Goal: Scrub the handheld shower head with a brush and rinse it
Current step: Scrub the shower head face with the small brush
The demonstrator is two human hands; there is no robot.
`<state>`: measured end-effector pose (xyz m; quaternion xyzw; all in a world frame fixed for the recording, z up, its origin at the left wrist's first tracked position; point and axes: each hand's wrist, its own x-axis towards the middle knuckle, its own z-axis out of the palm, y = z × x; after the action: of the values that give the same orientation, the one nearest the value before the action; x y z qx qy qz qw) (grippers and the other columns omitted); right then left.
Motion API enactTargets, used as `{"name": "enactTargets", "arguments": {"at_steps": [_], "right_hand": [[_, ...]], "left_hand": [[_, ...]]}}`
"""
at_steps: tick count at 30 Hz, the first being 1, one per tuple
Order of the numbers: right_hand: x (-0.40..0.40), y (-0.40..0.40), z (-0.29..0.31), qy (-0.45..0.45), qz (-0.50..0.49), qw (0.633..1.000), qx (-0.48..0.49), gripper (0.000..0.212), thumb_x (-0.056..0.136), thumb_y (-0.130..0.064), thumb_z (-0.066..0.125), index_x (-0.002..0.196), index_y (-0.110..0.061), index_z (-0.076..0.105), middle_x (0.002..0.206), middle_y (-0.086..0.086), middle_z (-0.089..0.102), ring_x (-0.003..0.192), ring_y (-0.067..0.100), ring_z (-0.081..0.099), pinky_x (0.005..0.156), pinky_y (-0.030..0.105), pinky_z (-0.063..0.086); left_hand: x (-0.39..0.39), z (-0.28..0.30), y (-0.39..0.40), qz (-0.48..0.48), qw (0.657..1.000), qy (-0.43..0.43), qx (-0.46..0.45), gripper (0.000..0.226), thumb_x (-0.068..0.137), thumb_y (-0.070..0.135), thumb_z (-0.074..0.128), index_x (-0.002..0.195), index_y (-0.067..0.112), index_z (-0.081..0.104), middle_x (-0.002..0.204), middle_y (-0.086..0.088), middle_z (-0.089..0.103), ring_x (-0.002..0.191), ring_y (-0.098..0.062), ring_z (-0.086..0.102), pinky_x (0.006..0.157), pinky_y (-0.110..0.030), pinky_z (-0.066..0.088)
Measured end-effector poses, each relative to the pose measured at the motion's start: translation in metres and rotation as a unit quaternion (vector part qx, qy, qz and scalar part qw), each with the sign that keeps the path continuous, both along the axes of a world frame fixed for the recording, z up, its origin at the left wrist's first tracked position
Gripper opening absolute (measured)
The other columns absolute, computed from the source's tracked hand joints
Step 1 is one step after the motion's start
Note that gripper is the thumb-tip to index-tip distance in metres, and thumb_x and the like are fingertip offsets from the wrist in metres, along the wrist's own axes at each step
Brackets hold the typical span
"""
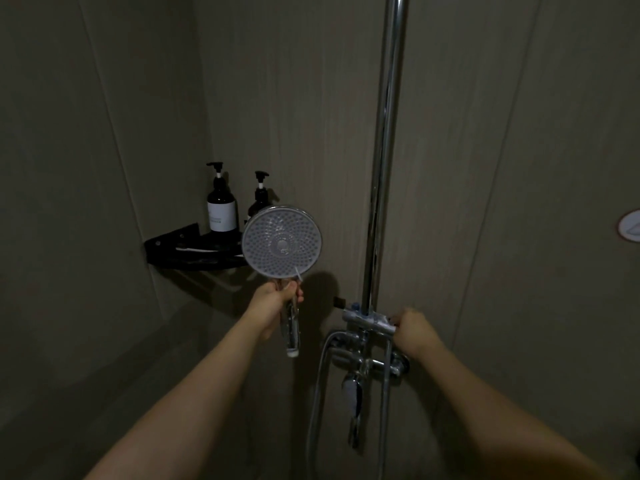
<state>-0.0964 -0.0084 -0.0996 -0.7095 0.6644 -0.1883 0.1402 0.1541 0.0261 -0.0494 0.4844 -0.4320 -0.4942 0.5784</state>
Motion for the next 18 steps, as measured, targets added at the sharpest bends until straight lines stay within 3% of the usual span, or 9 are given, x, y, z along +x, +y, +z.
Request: {"name": "enactTargets", "arguments": {"at_steps": [2,5,8,11,13,18], "right_hand": [[0.007,0.008,0.005,0.058,-0.021,0.998,-0.031,0.023,0.083,-0.012,0.054,0.102,-0.007,0.067,0.105,0.012,0.066,0.091,0.026,0.065,0.073,0.028,0.048],[0.032,0.019,0.018,0.045,-0.037,0.991,-0.117,0.026,0.088,-0.014,0.047,0.106,-0.009,0.064,0.110,0.010,0.062,0.096,0.026,0.062,0.072,0.026,0.044],[0.077,0.021,0.036,0.039,0.068,0.990,-0.121,0.031,0.089,-0.016,0.048,0.115,-0.012,0.064,0.118,0.010,0.064,0.106,0.027,0.060,0.083,0.029,0.047],[0.132,0.021,0.060,0.012,0.143,0.983,-0.113,0.030,0.089,-0.017,0.049,0.114,-0.012,0.065,0.119,0.011,0.066,0.110,0.028,0.060,0.091,0.032,0.047],[0.169,0.021,0.078,-0.017,0.168,0.976,-0.136,0.026,0.090,-0.019,0.052,0.110,-0.011,0.067,0.115,0.012,0.067,0.106,0.028,0.061,0.089,0.033,0.048],[0.246,0.016,0.130,-0.080,0.193,0.960,-0.186,0.024,0.090,-0.020,0.054,0.107,-0.010,0.069,0.108,0.014,0.069,0.099,0.029,0.062,0.078,0.030,0.047]], "left_hand": [[0.003,0.003,0.004,-0.003,1.000,0.012,-0.007,0.020,0.095,0.003,0.042,0.083,0.009,0.056,0.079,-0.007,0.055,0.074,-0.016,0.055,0.073,-0.023,0.048],[0.017,0.013,0.011,0.009,1.000,0.007,-0.021,0.021,0.095,0.001,0.041,0.081,0.008,0.055,0.075,-0.007,0.054,0.070,-0.015,0.053,0.067,-0.018,0.051],[0.042,0.029,0.018,0.033,0.999,0.011,-0.039,0.022,0.095,0.000,0.041,0.080,0.008,0.054,0.075,-0.008,0.053,0.069,-0.016,0.052,0.074,-0.024,0.049],[0.074,0.050,0.030,0.063,0.995,0.028,-0.073,0.022,0.095,0.000,0.041,0.078,0.008,0.053,0.074,-0.007,0.052,0.065,-0.012,0.053,0.061,-0.014,0.051],[0.097,0.061,0.040,0.078,0.992,0.042,-0.094,0.022,0.095,0.001,0.042,0.077,0.008,0.053,0.072,-0.007,0.052,0.061,-0.010,0.056,0.058,-0.012,0.051],[0.156,0.072,0.061,0.116,0.986,0.034,-0.110,0.019,0.094,0.005,0.046,0.078,0.007,0.057,0.071,-0.004,0.060,0.059,-0.007,0.062,0.071,-0.022,0.050]]}}
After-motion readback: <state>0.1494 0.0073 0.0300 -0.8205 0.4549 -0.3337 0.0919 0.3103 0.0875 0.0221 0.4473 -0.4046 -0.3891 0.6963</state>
